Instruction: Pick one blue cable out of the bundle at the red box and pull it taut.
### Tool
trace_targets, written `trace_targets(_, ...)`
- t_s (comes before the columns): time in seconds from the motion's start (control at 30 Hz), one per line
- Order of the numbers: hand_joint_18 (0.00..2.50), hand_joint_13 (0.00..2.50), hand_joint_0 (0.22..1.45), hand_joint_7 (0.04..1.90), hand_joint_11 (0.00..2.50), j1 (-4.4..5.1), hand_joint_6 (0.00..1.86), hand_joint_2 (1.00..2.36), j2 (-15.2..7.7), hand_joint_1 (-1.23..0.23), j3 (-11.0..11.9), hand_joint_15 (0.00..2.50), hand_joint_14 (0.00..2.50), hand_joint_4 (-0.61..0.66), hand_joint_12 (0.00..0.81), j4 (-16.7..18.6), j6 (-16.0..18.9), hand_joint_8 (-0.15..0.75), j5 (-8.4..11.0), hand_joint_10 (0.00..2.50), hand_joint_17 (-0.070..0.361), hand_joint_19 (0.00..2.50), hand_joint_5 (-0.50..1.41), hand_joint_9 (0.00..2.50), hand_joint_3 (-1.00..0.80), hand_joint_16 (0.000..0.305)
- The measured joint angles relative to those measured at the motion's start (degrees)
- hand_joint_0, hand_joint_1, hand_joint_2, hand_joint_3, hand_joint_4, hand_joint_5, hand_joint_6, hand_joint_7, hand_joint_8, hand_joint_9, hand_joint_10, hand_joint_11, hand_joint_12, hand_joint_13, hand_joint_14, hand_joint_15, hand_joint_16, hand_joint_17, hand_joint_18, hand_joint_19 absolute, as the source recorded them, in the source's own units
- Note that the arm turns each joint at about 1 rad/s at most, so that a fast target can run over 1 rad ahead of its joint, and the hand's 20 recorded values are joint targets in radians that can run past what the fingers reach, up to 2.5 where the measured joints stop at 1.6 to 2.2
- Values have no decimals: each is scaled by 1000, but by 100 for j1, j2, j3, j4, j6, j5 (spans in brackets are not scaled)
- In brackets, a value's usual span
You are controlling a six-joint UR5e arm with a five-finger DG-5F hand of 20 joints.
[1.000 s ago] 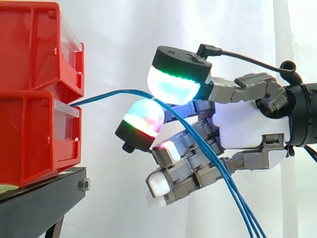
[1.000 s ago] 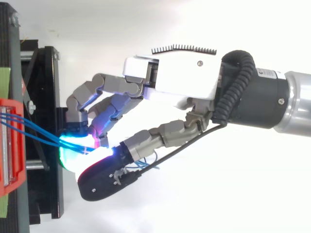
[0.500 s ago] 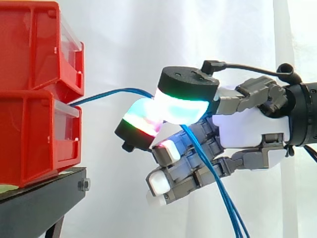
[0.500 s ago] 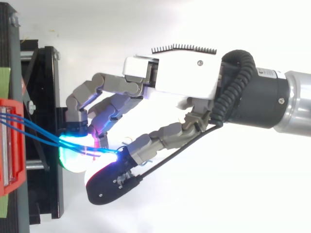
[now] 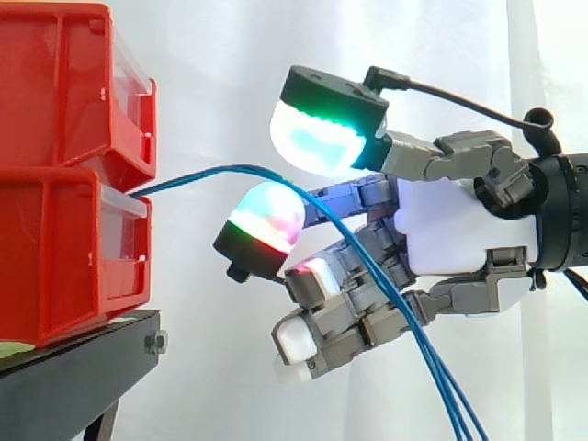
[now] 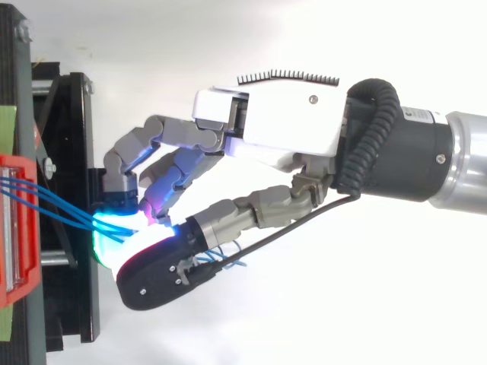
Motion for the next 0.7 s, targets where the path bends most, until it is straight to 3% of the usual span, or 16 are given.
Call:
trace_targets(0.3, 575, 826, 681, 981, 1073, 1, 925, 1013, -1, -780, 0, 574, 19, -37, 371, -1, 2, 304, 3, 11, 111, 197, -193, 955, -342, 49)
trace_targets(0.53, 579, 818, 790, 1025, 1068, -1, 943, 1000, 0, -849, 0, 569, 20, -123, 355, -3, 3, 287, 6, 13, 109, 153, -204, 936, -500, 48)
trace_targets(0.7, 597, 808, 752, 951, 1070, -2, 942, 1000, -2, -872, 0, 558, 18, -45, 352, -3, -2, 261, 4, 13, 109, 133, -208, 917, -500, 49)
